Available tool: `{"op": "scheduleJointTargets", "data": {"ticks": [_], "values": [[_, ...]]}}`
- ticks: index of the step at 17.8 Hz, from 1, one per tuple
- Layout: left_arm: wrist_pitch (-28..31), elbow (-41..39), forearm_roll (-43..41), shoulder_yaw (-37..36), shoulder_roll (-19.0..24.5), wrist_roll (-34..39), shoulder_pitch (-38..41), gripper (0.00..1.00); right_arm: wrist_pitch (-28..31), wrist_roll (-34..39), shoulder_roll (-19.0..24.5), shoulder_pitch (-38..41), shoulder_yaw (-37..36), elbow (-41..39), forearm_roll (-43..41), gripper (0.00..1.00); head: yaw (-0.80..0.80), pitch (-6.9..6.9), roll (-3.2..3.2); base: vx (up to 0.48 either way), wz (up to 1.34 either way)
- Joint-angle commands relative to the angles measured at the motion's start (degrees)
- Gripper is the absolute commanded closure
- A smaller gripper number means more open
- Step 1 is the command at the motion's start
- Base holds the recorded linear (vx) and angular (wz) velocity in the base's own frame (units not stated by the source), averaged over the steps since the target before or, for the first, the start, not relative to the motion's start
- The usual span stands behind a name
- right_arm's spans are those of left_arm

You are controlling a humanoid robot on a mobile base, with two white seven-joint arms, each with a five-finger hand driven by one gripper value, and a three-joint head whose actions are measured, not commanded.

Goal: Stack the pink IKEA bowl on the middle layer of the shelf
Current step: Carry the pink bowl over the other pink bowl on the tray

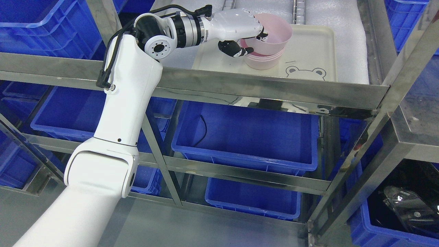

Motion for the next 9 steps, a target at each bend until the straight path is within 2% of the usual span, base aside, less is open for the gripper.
{"op": "scheduleJointTargets", "data": {"ticks": [1,5,6,7,8,9], "values": [[0.0,1.1,-0.7,-1.5,2.5,0.0,-0.5,0.96,0.0,0.0,-1.0,1.3,0.0,-1.0,0.0,0.00,0.00,0.00,0.00,0.000,0.00],[0.0,1.2,-0.7,-1.0,2.5,0.0,-0.6,0.86,0.0,0.0,-1.0,1.3,-0.1,-1.0,0.0,0.00,0.00,0.00,0.00,0.000,0.00],[0.0,1.2,-0.7,-1.0,2.5,0.1,-0.6,0.80,0.0,0.0,-1.0,1.3,0.0,-1.0,-0.1,0.00,0.00,0.00,0.00,0.000,0.00],[0.0,1.5,-0.8,-1.0,2.2,0.3,-0.6,0.63,0.0,0.0,-1.0,1.3,0.0,-1.0,0.0,0.00,0.00,0.00,0.00,0.000,0.00],[0.0,1.6,-0.8,-0.9,2.1,0.7,-0.6,0.53,0.0,0.0,-1.0,1.3,0.0,-1.0,0.0,0.00,0.00,0.00,0.00,0.000,0.00],[0.0,1.6,-0.8,-0.9,2.0,0.8,-0.5,0.48,0.0,0.0,-1.0,1.3,0.0,-1.0,0.0,0.00,0.00,0.00,0.00,0.000,0.00]]}}
